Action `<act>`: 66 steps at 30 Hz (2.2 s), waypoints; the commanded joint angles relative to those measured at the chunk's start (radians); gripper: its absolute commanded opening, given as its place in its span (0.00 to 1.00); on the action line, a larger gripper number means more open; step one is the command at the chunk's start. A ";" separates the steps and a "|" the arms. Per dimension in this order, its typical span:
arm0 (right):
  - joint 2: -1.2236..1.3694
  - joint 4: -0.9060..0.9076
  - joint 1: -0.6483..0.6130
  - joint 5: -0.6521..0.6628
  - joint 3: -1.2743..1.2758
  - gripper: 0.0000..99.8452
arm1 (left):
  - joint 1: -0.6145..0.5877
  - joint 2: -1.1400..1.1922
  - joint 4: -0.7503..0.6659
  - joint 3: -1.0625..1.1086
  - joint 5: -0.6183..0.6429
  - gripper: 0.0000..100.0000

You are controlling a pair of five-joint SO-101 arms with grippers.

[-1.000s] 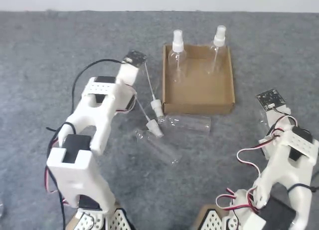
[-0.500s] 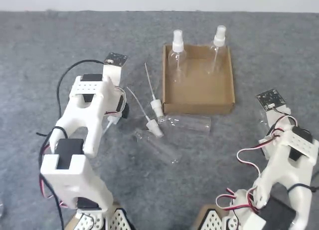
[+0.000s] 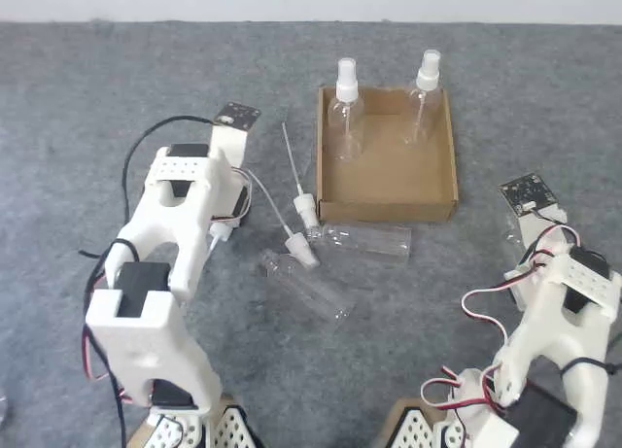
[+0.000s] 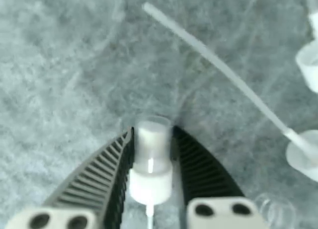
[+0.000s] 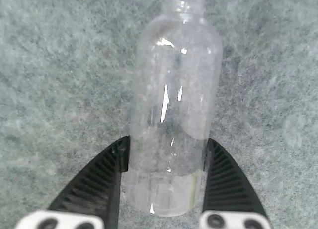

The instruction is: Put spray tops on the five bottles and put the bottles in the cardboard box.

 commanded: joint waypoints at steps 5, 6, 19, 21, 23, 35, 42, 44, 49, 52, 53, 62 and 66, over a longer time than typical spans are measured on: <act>0.004 0.002 0.021 0.012 0.025 0.10 | 0.008 -0.212 0.068 -0.021 0.032 0.01; 0.001 0.002 0.019 0.023 0.025 0.10 | 0.009 -0.264 0.084 -0.015 0.046 0.01; 0.001 0.004 0.016 0.097 0.018 0.23 | 0.095 -0.910 -0.055 0.467 0.118 0.01; 0.001 0.005 0.016 0.097 0.015 0.26 | 0.094 -0.942 -0.091 0.521 0.118 0.01; -0.001 0.015 0.015 0.092 -0.005 0.26 | 0.092 -0.947 -0.123 0.558 0.123 0.01; 0.013 0.404 -0.202 -0.117 -0.439 0.27 | 0.100 -0.947 -0.235 0.691 0.123 0.01; 0.097 0.417 -0.202 -0.137 -0.496 0.34 | 0.100 -0.947 -0.235 0.691 0.123 0.01; 0.162 0.420 -0.196 -0.103 -0.537 0.32 | 0.100 -0.947 -0.235 0.691 0.123 0.01; 0.355 0.410 -0.174 -0.089 -0.644 0.28 | 0.100 -0.947 -0.235 0.693 0.123 0.01; 0.458 0.360 -0.148 -0.089 -0.694 0.23 | 0.100 -0.947 -0.235 0.693 0.123 0.01; 0.489 0.351 -0.139 -0.089 -0.707 0.21 | 0.100 -0.947 -0.235 0.693 0.123 0.01; 0.599 0.335 -0.116 -0.089 -0.758 0.07 | 0.100 -0.947 -0.235 0.693 0.123 0.01; 0.559 0.367 -0.116 -0.097 -0.824 0.00 | 0.100 -0.947 -0.235 0.693 0.123 0.01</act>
